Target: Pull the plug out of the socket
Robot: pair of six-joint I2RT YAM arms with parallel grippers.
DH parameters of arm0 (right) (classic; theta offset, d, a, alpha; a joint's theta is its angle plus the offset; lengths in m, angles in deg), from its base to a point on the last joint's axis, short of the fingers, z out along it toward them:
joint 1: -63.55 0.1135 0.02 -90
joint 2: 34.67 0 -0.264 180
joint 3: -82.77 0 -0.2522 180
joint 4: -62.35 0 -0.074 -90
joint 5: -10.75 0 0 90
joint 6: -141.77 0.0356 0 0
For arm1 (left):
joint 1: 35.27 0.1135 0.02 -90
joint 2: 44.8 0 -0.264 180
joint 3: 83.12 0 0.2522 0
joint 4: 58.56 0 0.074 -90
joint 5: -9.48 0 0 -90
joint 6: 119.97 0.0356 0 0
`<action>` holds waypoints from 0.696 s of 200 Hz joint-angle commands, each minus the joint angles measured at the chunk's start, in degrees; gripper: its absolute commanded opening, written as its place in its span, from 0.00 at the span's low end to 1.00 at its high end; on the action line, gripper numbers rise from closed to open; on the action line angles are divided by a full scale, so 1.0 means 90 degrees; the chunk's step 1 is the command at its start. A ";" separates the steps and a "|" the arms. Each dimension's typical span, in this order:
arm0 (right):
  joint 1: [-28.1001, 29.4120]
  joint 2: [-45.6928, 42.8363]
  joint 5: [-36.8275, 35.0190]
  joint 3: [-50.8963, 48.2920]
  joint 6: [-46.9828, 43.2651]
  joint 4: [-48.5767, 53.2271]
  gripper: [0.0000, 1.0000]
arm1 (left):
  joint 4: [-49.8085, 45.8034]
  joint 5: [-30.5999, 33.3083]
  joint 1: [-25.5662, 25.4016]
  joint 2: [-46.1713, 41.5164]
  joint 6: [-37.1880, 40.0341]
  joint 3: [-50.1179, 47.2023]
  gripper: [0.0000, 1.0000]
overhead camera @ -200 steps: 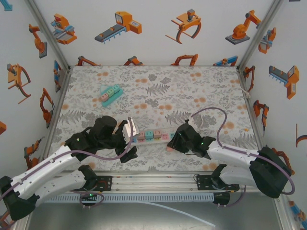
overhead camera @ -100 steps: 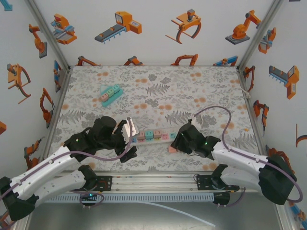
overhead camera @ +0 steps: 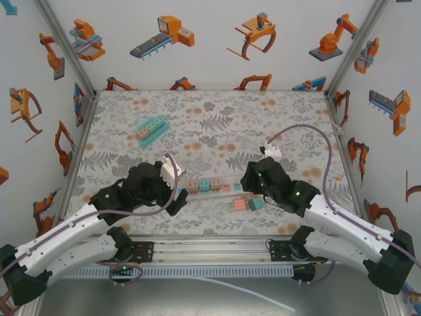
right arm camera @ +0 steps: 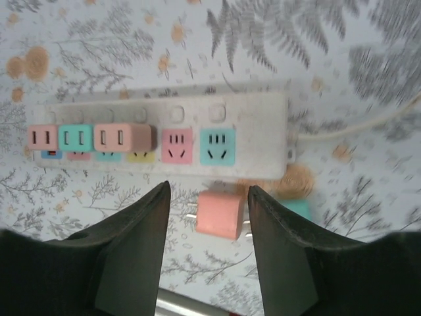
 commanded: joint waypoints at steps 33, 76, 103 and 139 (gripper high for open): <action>0.0029 -0.0415 0.1211 0.0101 -0.5633 -0.1897 0.51 | 0.0409 0.1649 0.0288 -0.0244 -0.2202 -0.0178 0.93; -0.0220 0.0303 0.3696 0.0465 -0.8095 -0.1663 0.54 | 0.0583 0.0877 0.1411 -0.0273 -0.3579 -0.0561 0.87; -0.0476 0.1323 0.5020 0.1233 -0.8801 -0.0541 0.55 | 0.0958 0.0267 0.1901 -0.0249 -0.4147 -0.0835 0.85; -0.0457 0.2675 0.5430 0.2016 -0.9220 0.0064 0.56 | 0.1153 -0.0096 0.2261 -0.0017 -0.4799 -0.1046 0.81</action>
